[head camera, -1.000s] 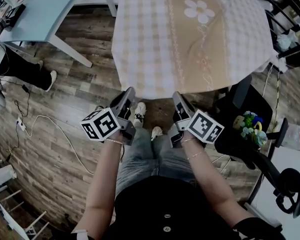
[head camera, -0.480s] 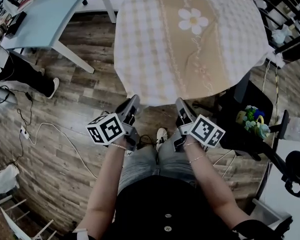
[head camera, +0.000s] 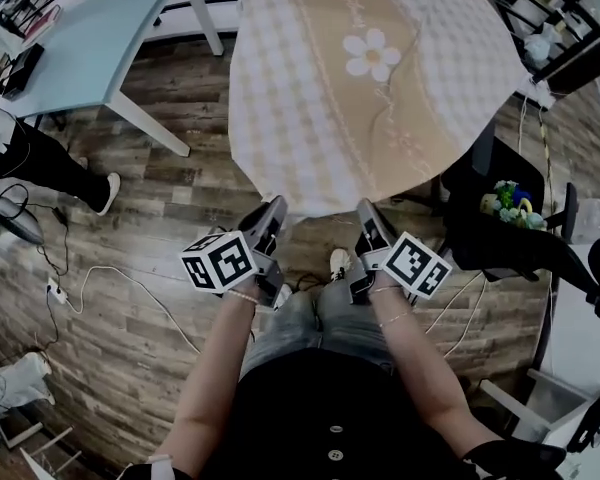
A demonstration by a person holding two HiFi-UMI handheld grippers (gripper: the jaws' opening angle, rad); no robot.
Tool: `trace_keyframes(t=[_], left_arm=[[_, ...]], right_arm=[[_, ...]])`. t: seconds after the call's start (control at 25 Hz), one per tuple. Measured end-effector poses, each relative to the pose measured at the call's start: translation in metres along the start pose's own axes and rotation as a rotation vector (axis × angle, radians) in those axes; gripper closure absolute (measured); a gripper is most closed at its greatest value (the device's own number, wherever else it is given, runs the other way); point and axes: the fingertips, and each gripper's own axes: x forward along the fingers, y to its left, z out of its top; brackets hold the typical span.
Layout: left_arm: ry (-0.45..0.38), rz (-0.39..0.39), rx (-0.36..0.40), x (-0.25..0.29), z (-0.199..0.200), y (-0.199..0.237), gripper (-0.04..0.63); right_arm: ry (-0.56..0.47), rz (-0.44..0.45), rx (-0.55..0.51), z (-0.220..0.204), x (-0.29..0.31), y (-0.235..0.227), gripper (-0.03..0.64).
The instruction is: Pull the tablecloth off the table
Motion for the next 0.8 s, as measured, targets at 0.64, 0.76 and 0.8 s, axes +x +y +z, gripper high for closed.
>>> trace_keyframes(t=[0.64,0.76,0.8], left_arm=[[0.081,-0.015,0.023,-0.076,-0.016,0.034,0.578],[0.092,-0.014,0.027,-0.085,-0.018,0.040,0.578],[0.096,-0.016,0.028,-0.087,-0.020,0.041,0.578]], right_arm=[[-0.016,-0.043,0.014,-0.087,-0.025,0.032,0.589],[0.005,-0.061,0.025,-0.105,-0.026,0.029,0.589],[0.012,-0.071,0.033,-0.110,-0.027,0.027,0.589]])
